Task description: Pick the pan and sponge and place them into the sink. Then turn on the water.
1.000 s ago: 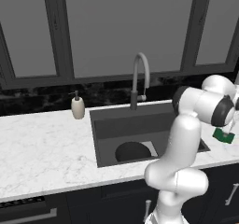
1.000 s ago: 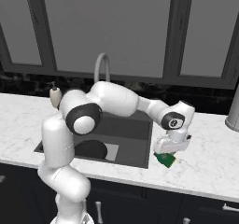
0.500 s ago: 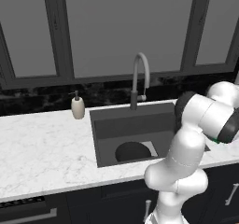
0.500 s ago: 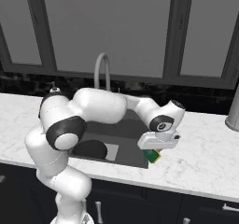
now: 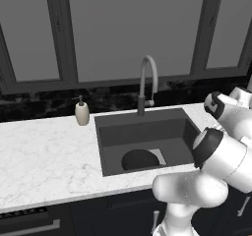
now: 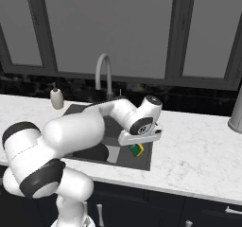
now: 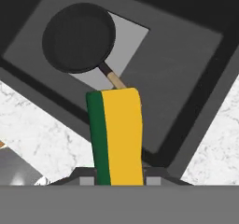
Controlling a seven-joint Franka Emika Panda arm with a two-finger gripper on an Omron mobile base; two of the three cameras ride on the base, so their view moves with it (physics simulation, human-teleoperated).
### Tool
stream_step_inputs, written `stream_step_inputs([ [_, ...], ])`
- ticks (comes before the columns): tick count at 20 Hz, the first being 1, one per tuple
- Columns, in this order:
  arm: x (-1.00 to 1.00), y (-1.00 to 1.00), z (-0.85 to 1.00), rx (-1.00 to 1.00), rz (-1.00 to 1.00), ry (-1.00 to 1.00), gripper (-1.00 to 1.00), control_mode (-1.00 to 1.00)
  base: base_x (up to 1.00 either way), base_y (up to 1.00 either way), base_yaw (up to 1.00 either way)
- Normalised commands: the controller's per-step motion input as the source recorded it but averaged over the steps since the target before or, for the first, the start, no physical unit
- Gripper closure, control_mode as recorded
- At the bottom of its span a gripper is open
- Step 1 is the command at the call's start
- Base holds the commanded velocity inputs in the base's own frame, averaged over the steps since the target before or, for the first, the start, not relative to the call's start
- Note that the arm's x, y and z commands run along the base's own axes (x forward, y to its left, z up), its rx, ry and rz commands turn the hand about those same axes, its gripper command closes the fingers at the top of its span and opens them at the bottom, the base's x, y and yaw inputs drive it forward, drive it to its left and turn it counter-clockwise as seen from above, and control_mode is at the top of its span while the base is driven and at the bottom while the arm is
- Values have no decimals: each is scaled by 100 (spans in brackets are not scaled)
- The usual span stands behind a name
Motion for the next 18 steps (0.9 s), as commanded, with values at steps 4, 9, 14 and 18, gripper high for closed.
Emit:
stream_step_inputs([
  [4,12,57,0,0,0,0,100,-100,0,0,0],
  [9,24,46,0,0,0,0,100,-100,0,0,0],
  [14,24,61,0,-1,0,0,100,-100,0,0,0],
  [18,25,59,0,-1,0,0,100,-100,0,0,0],
])
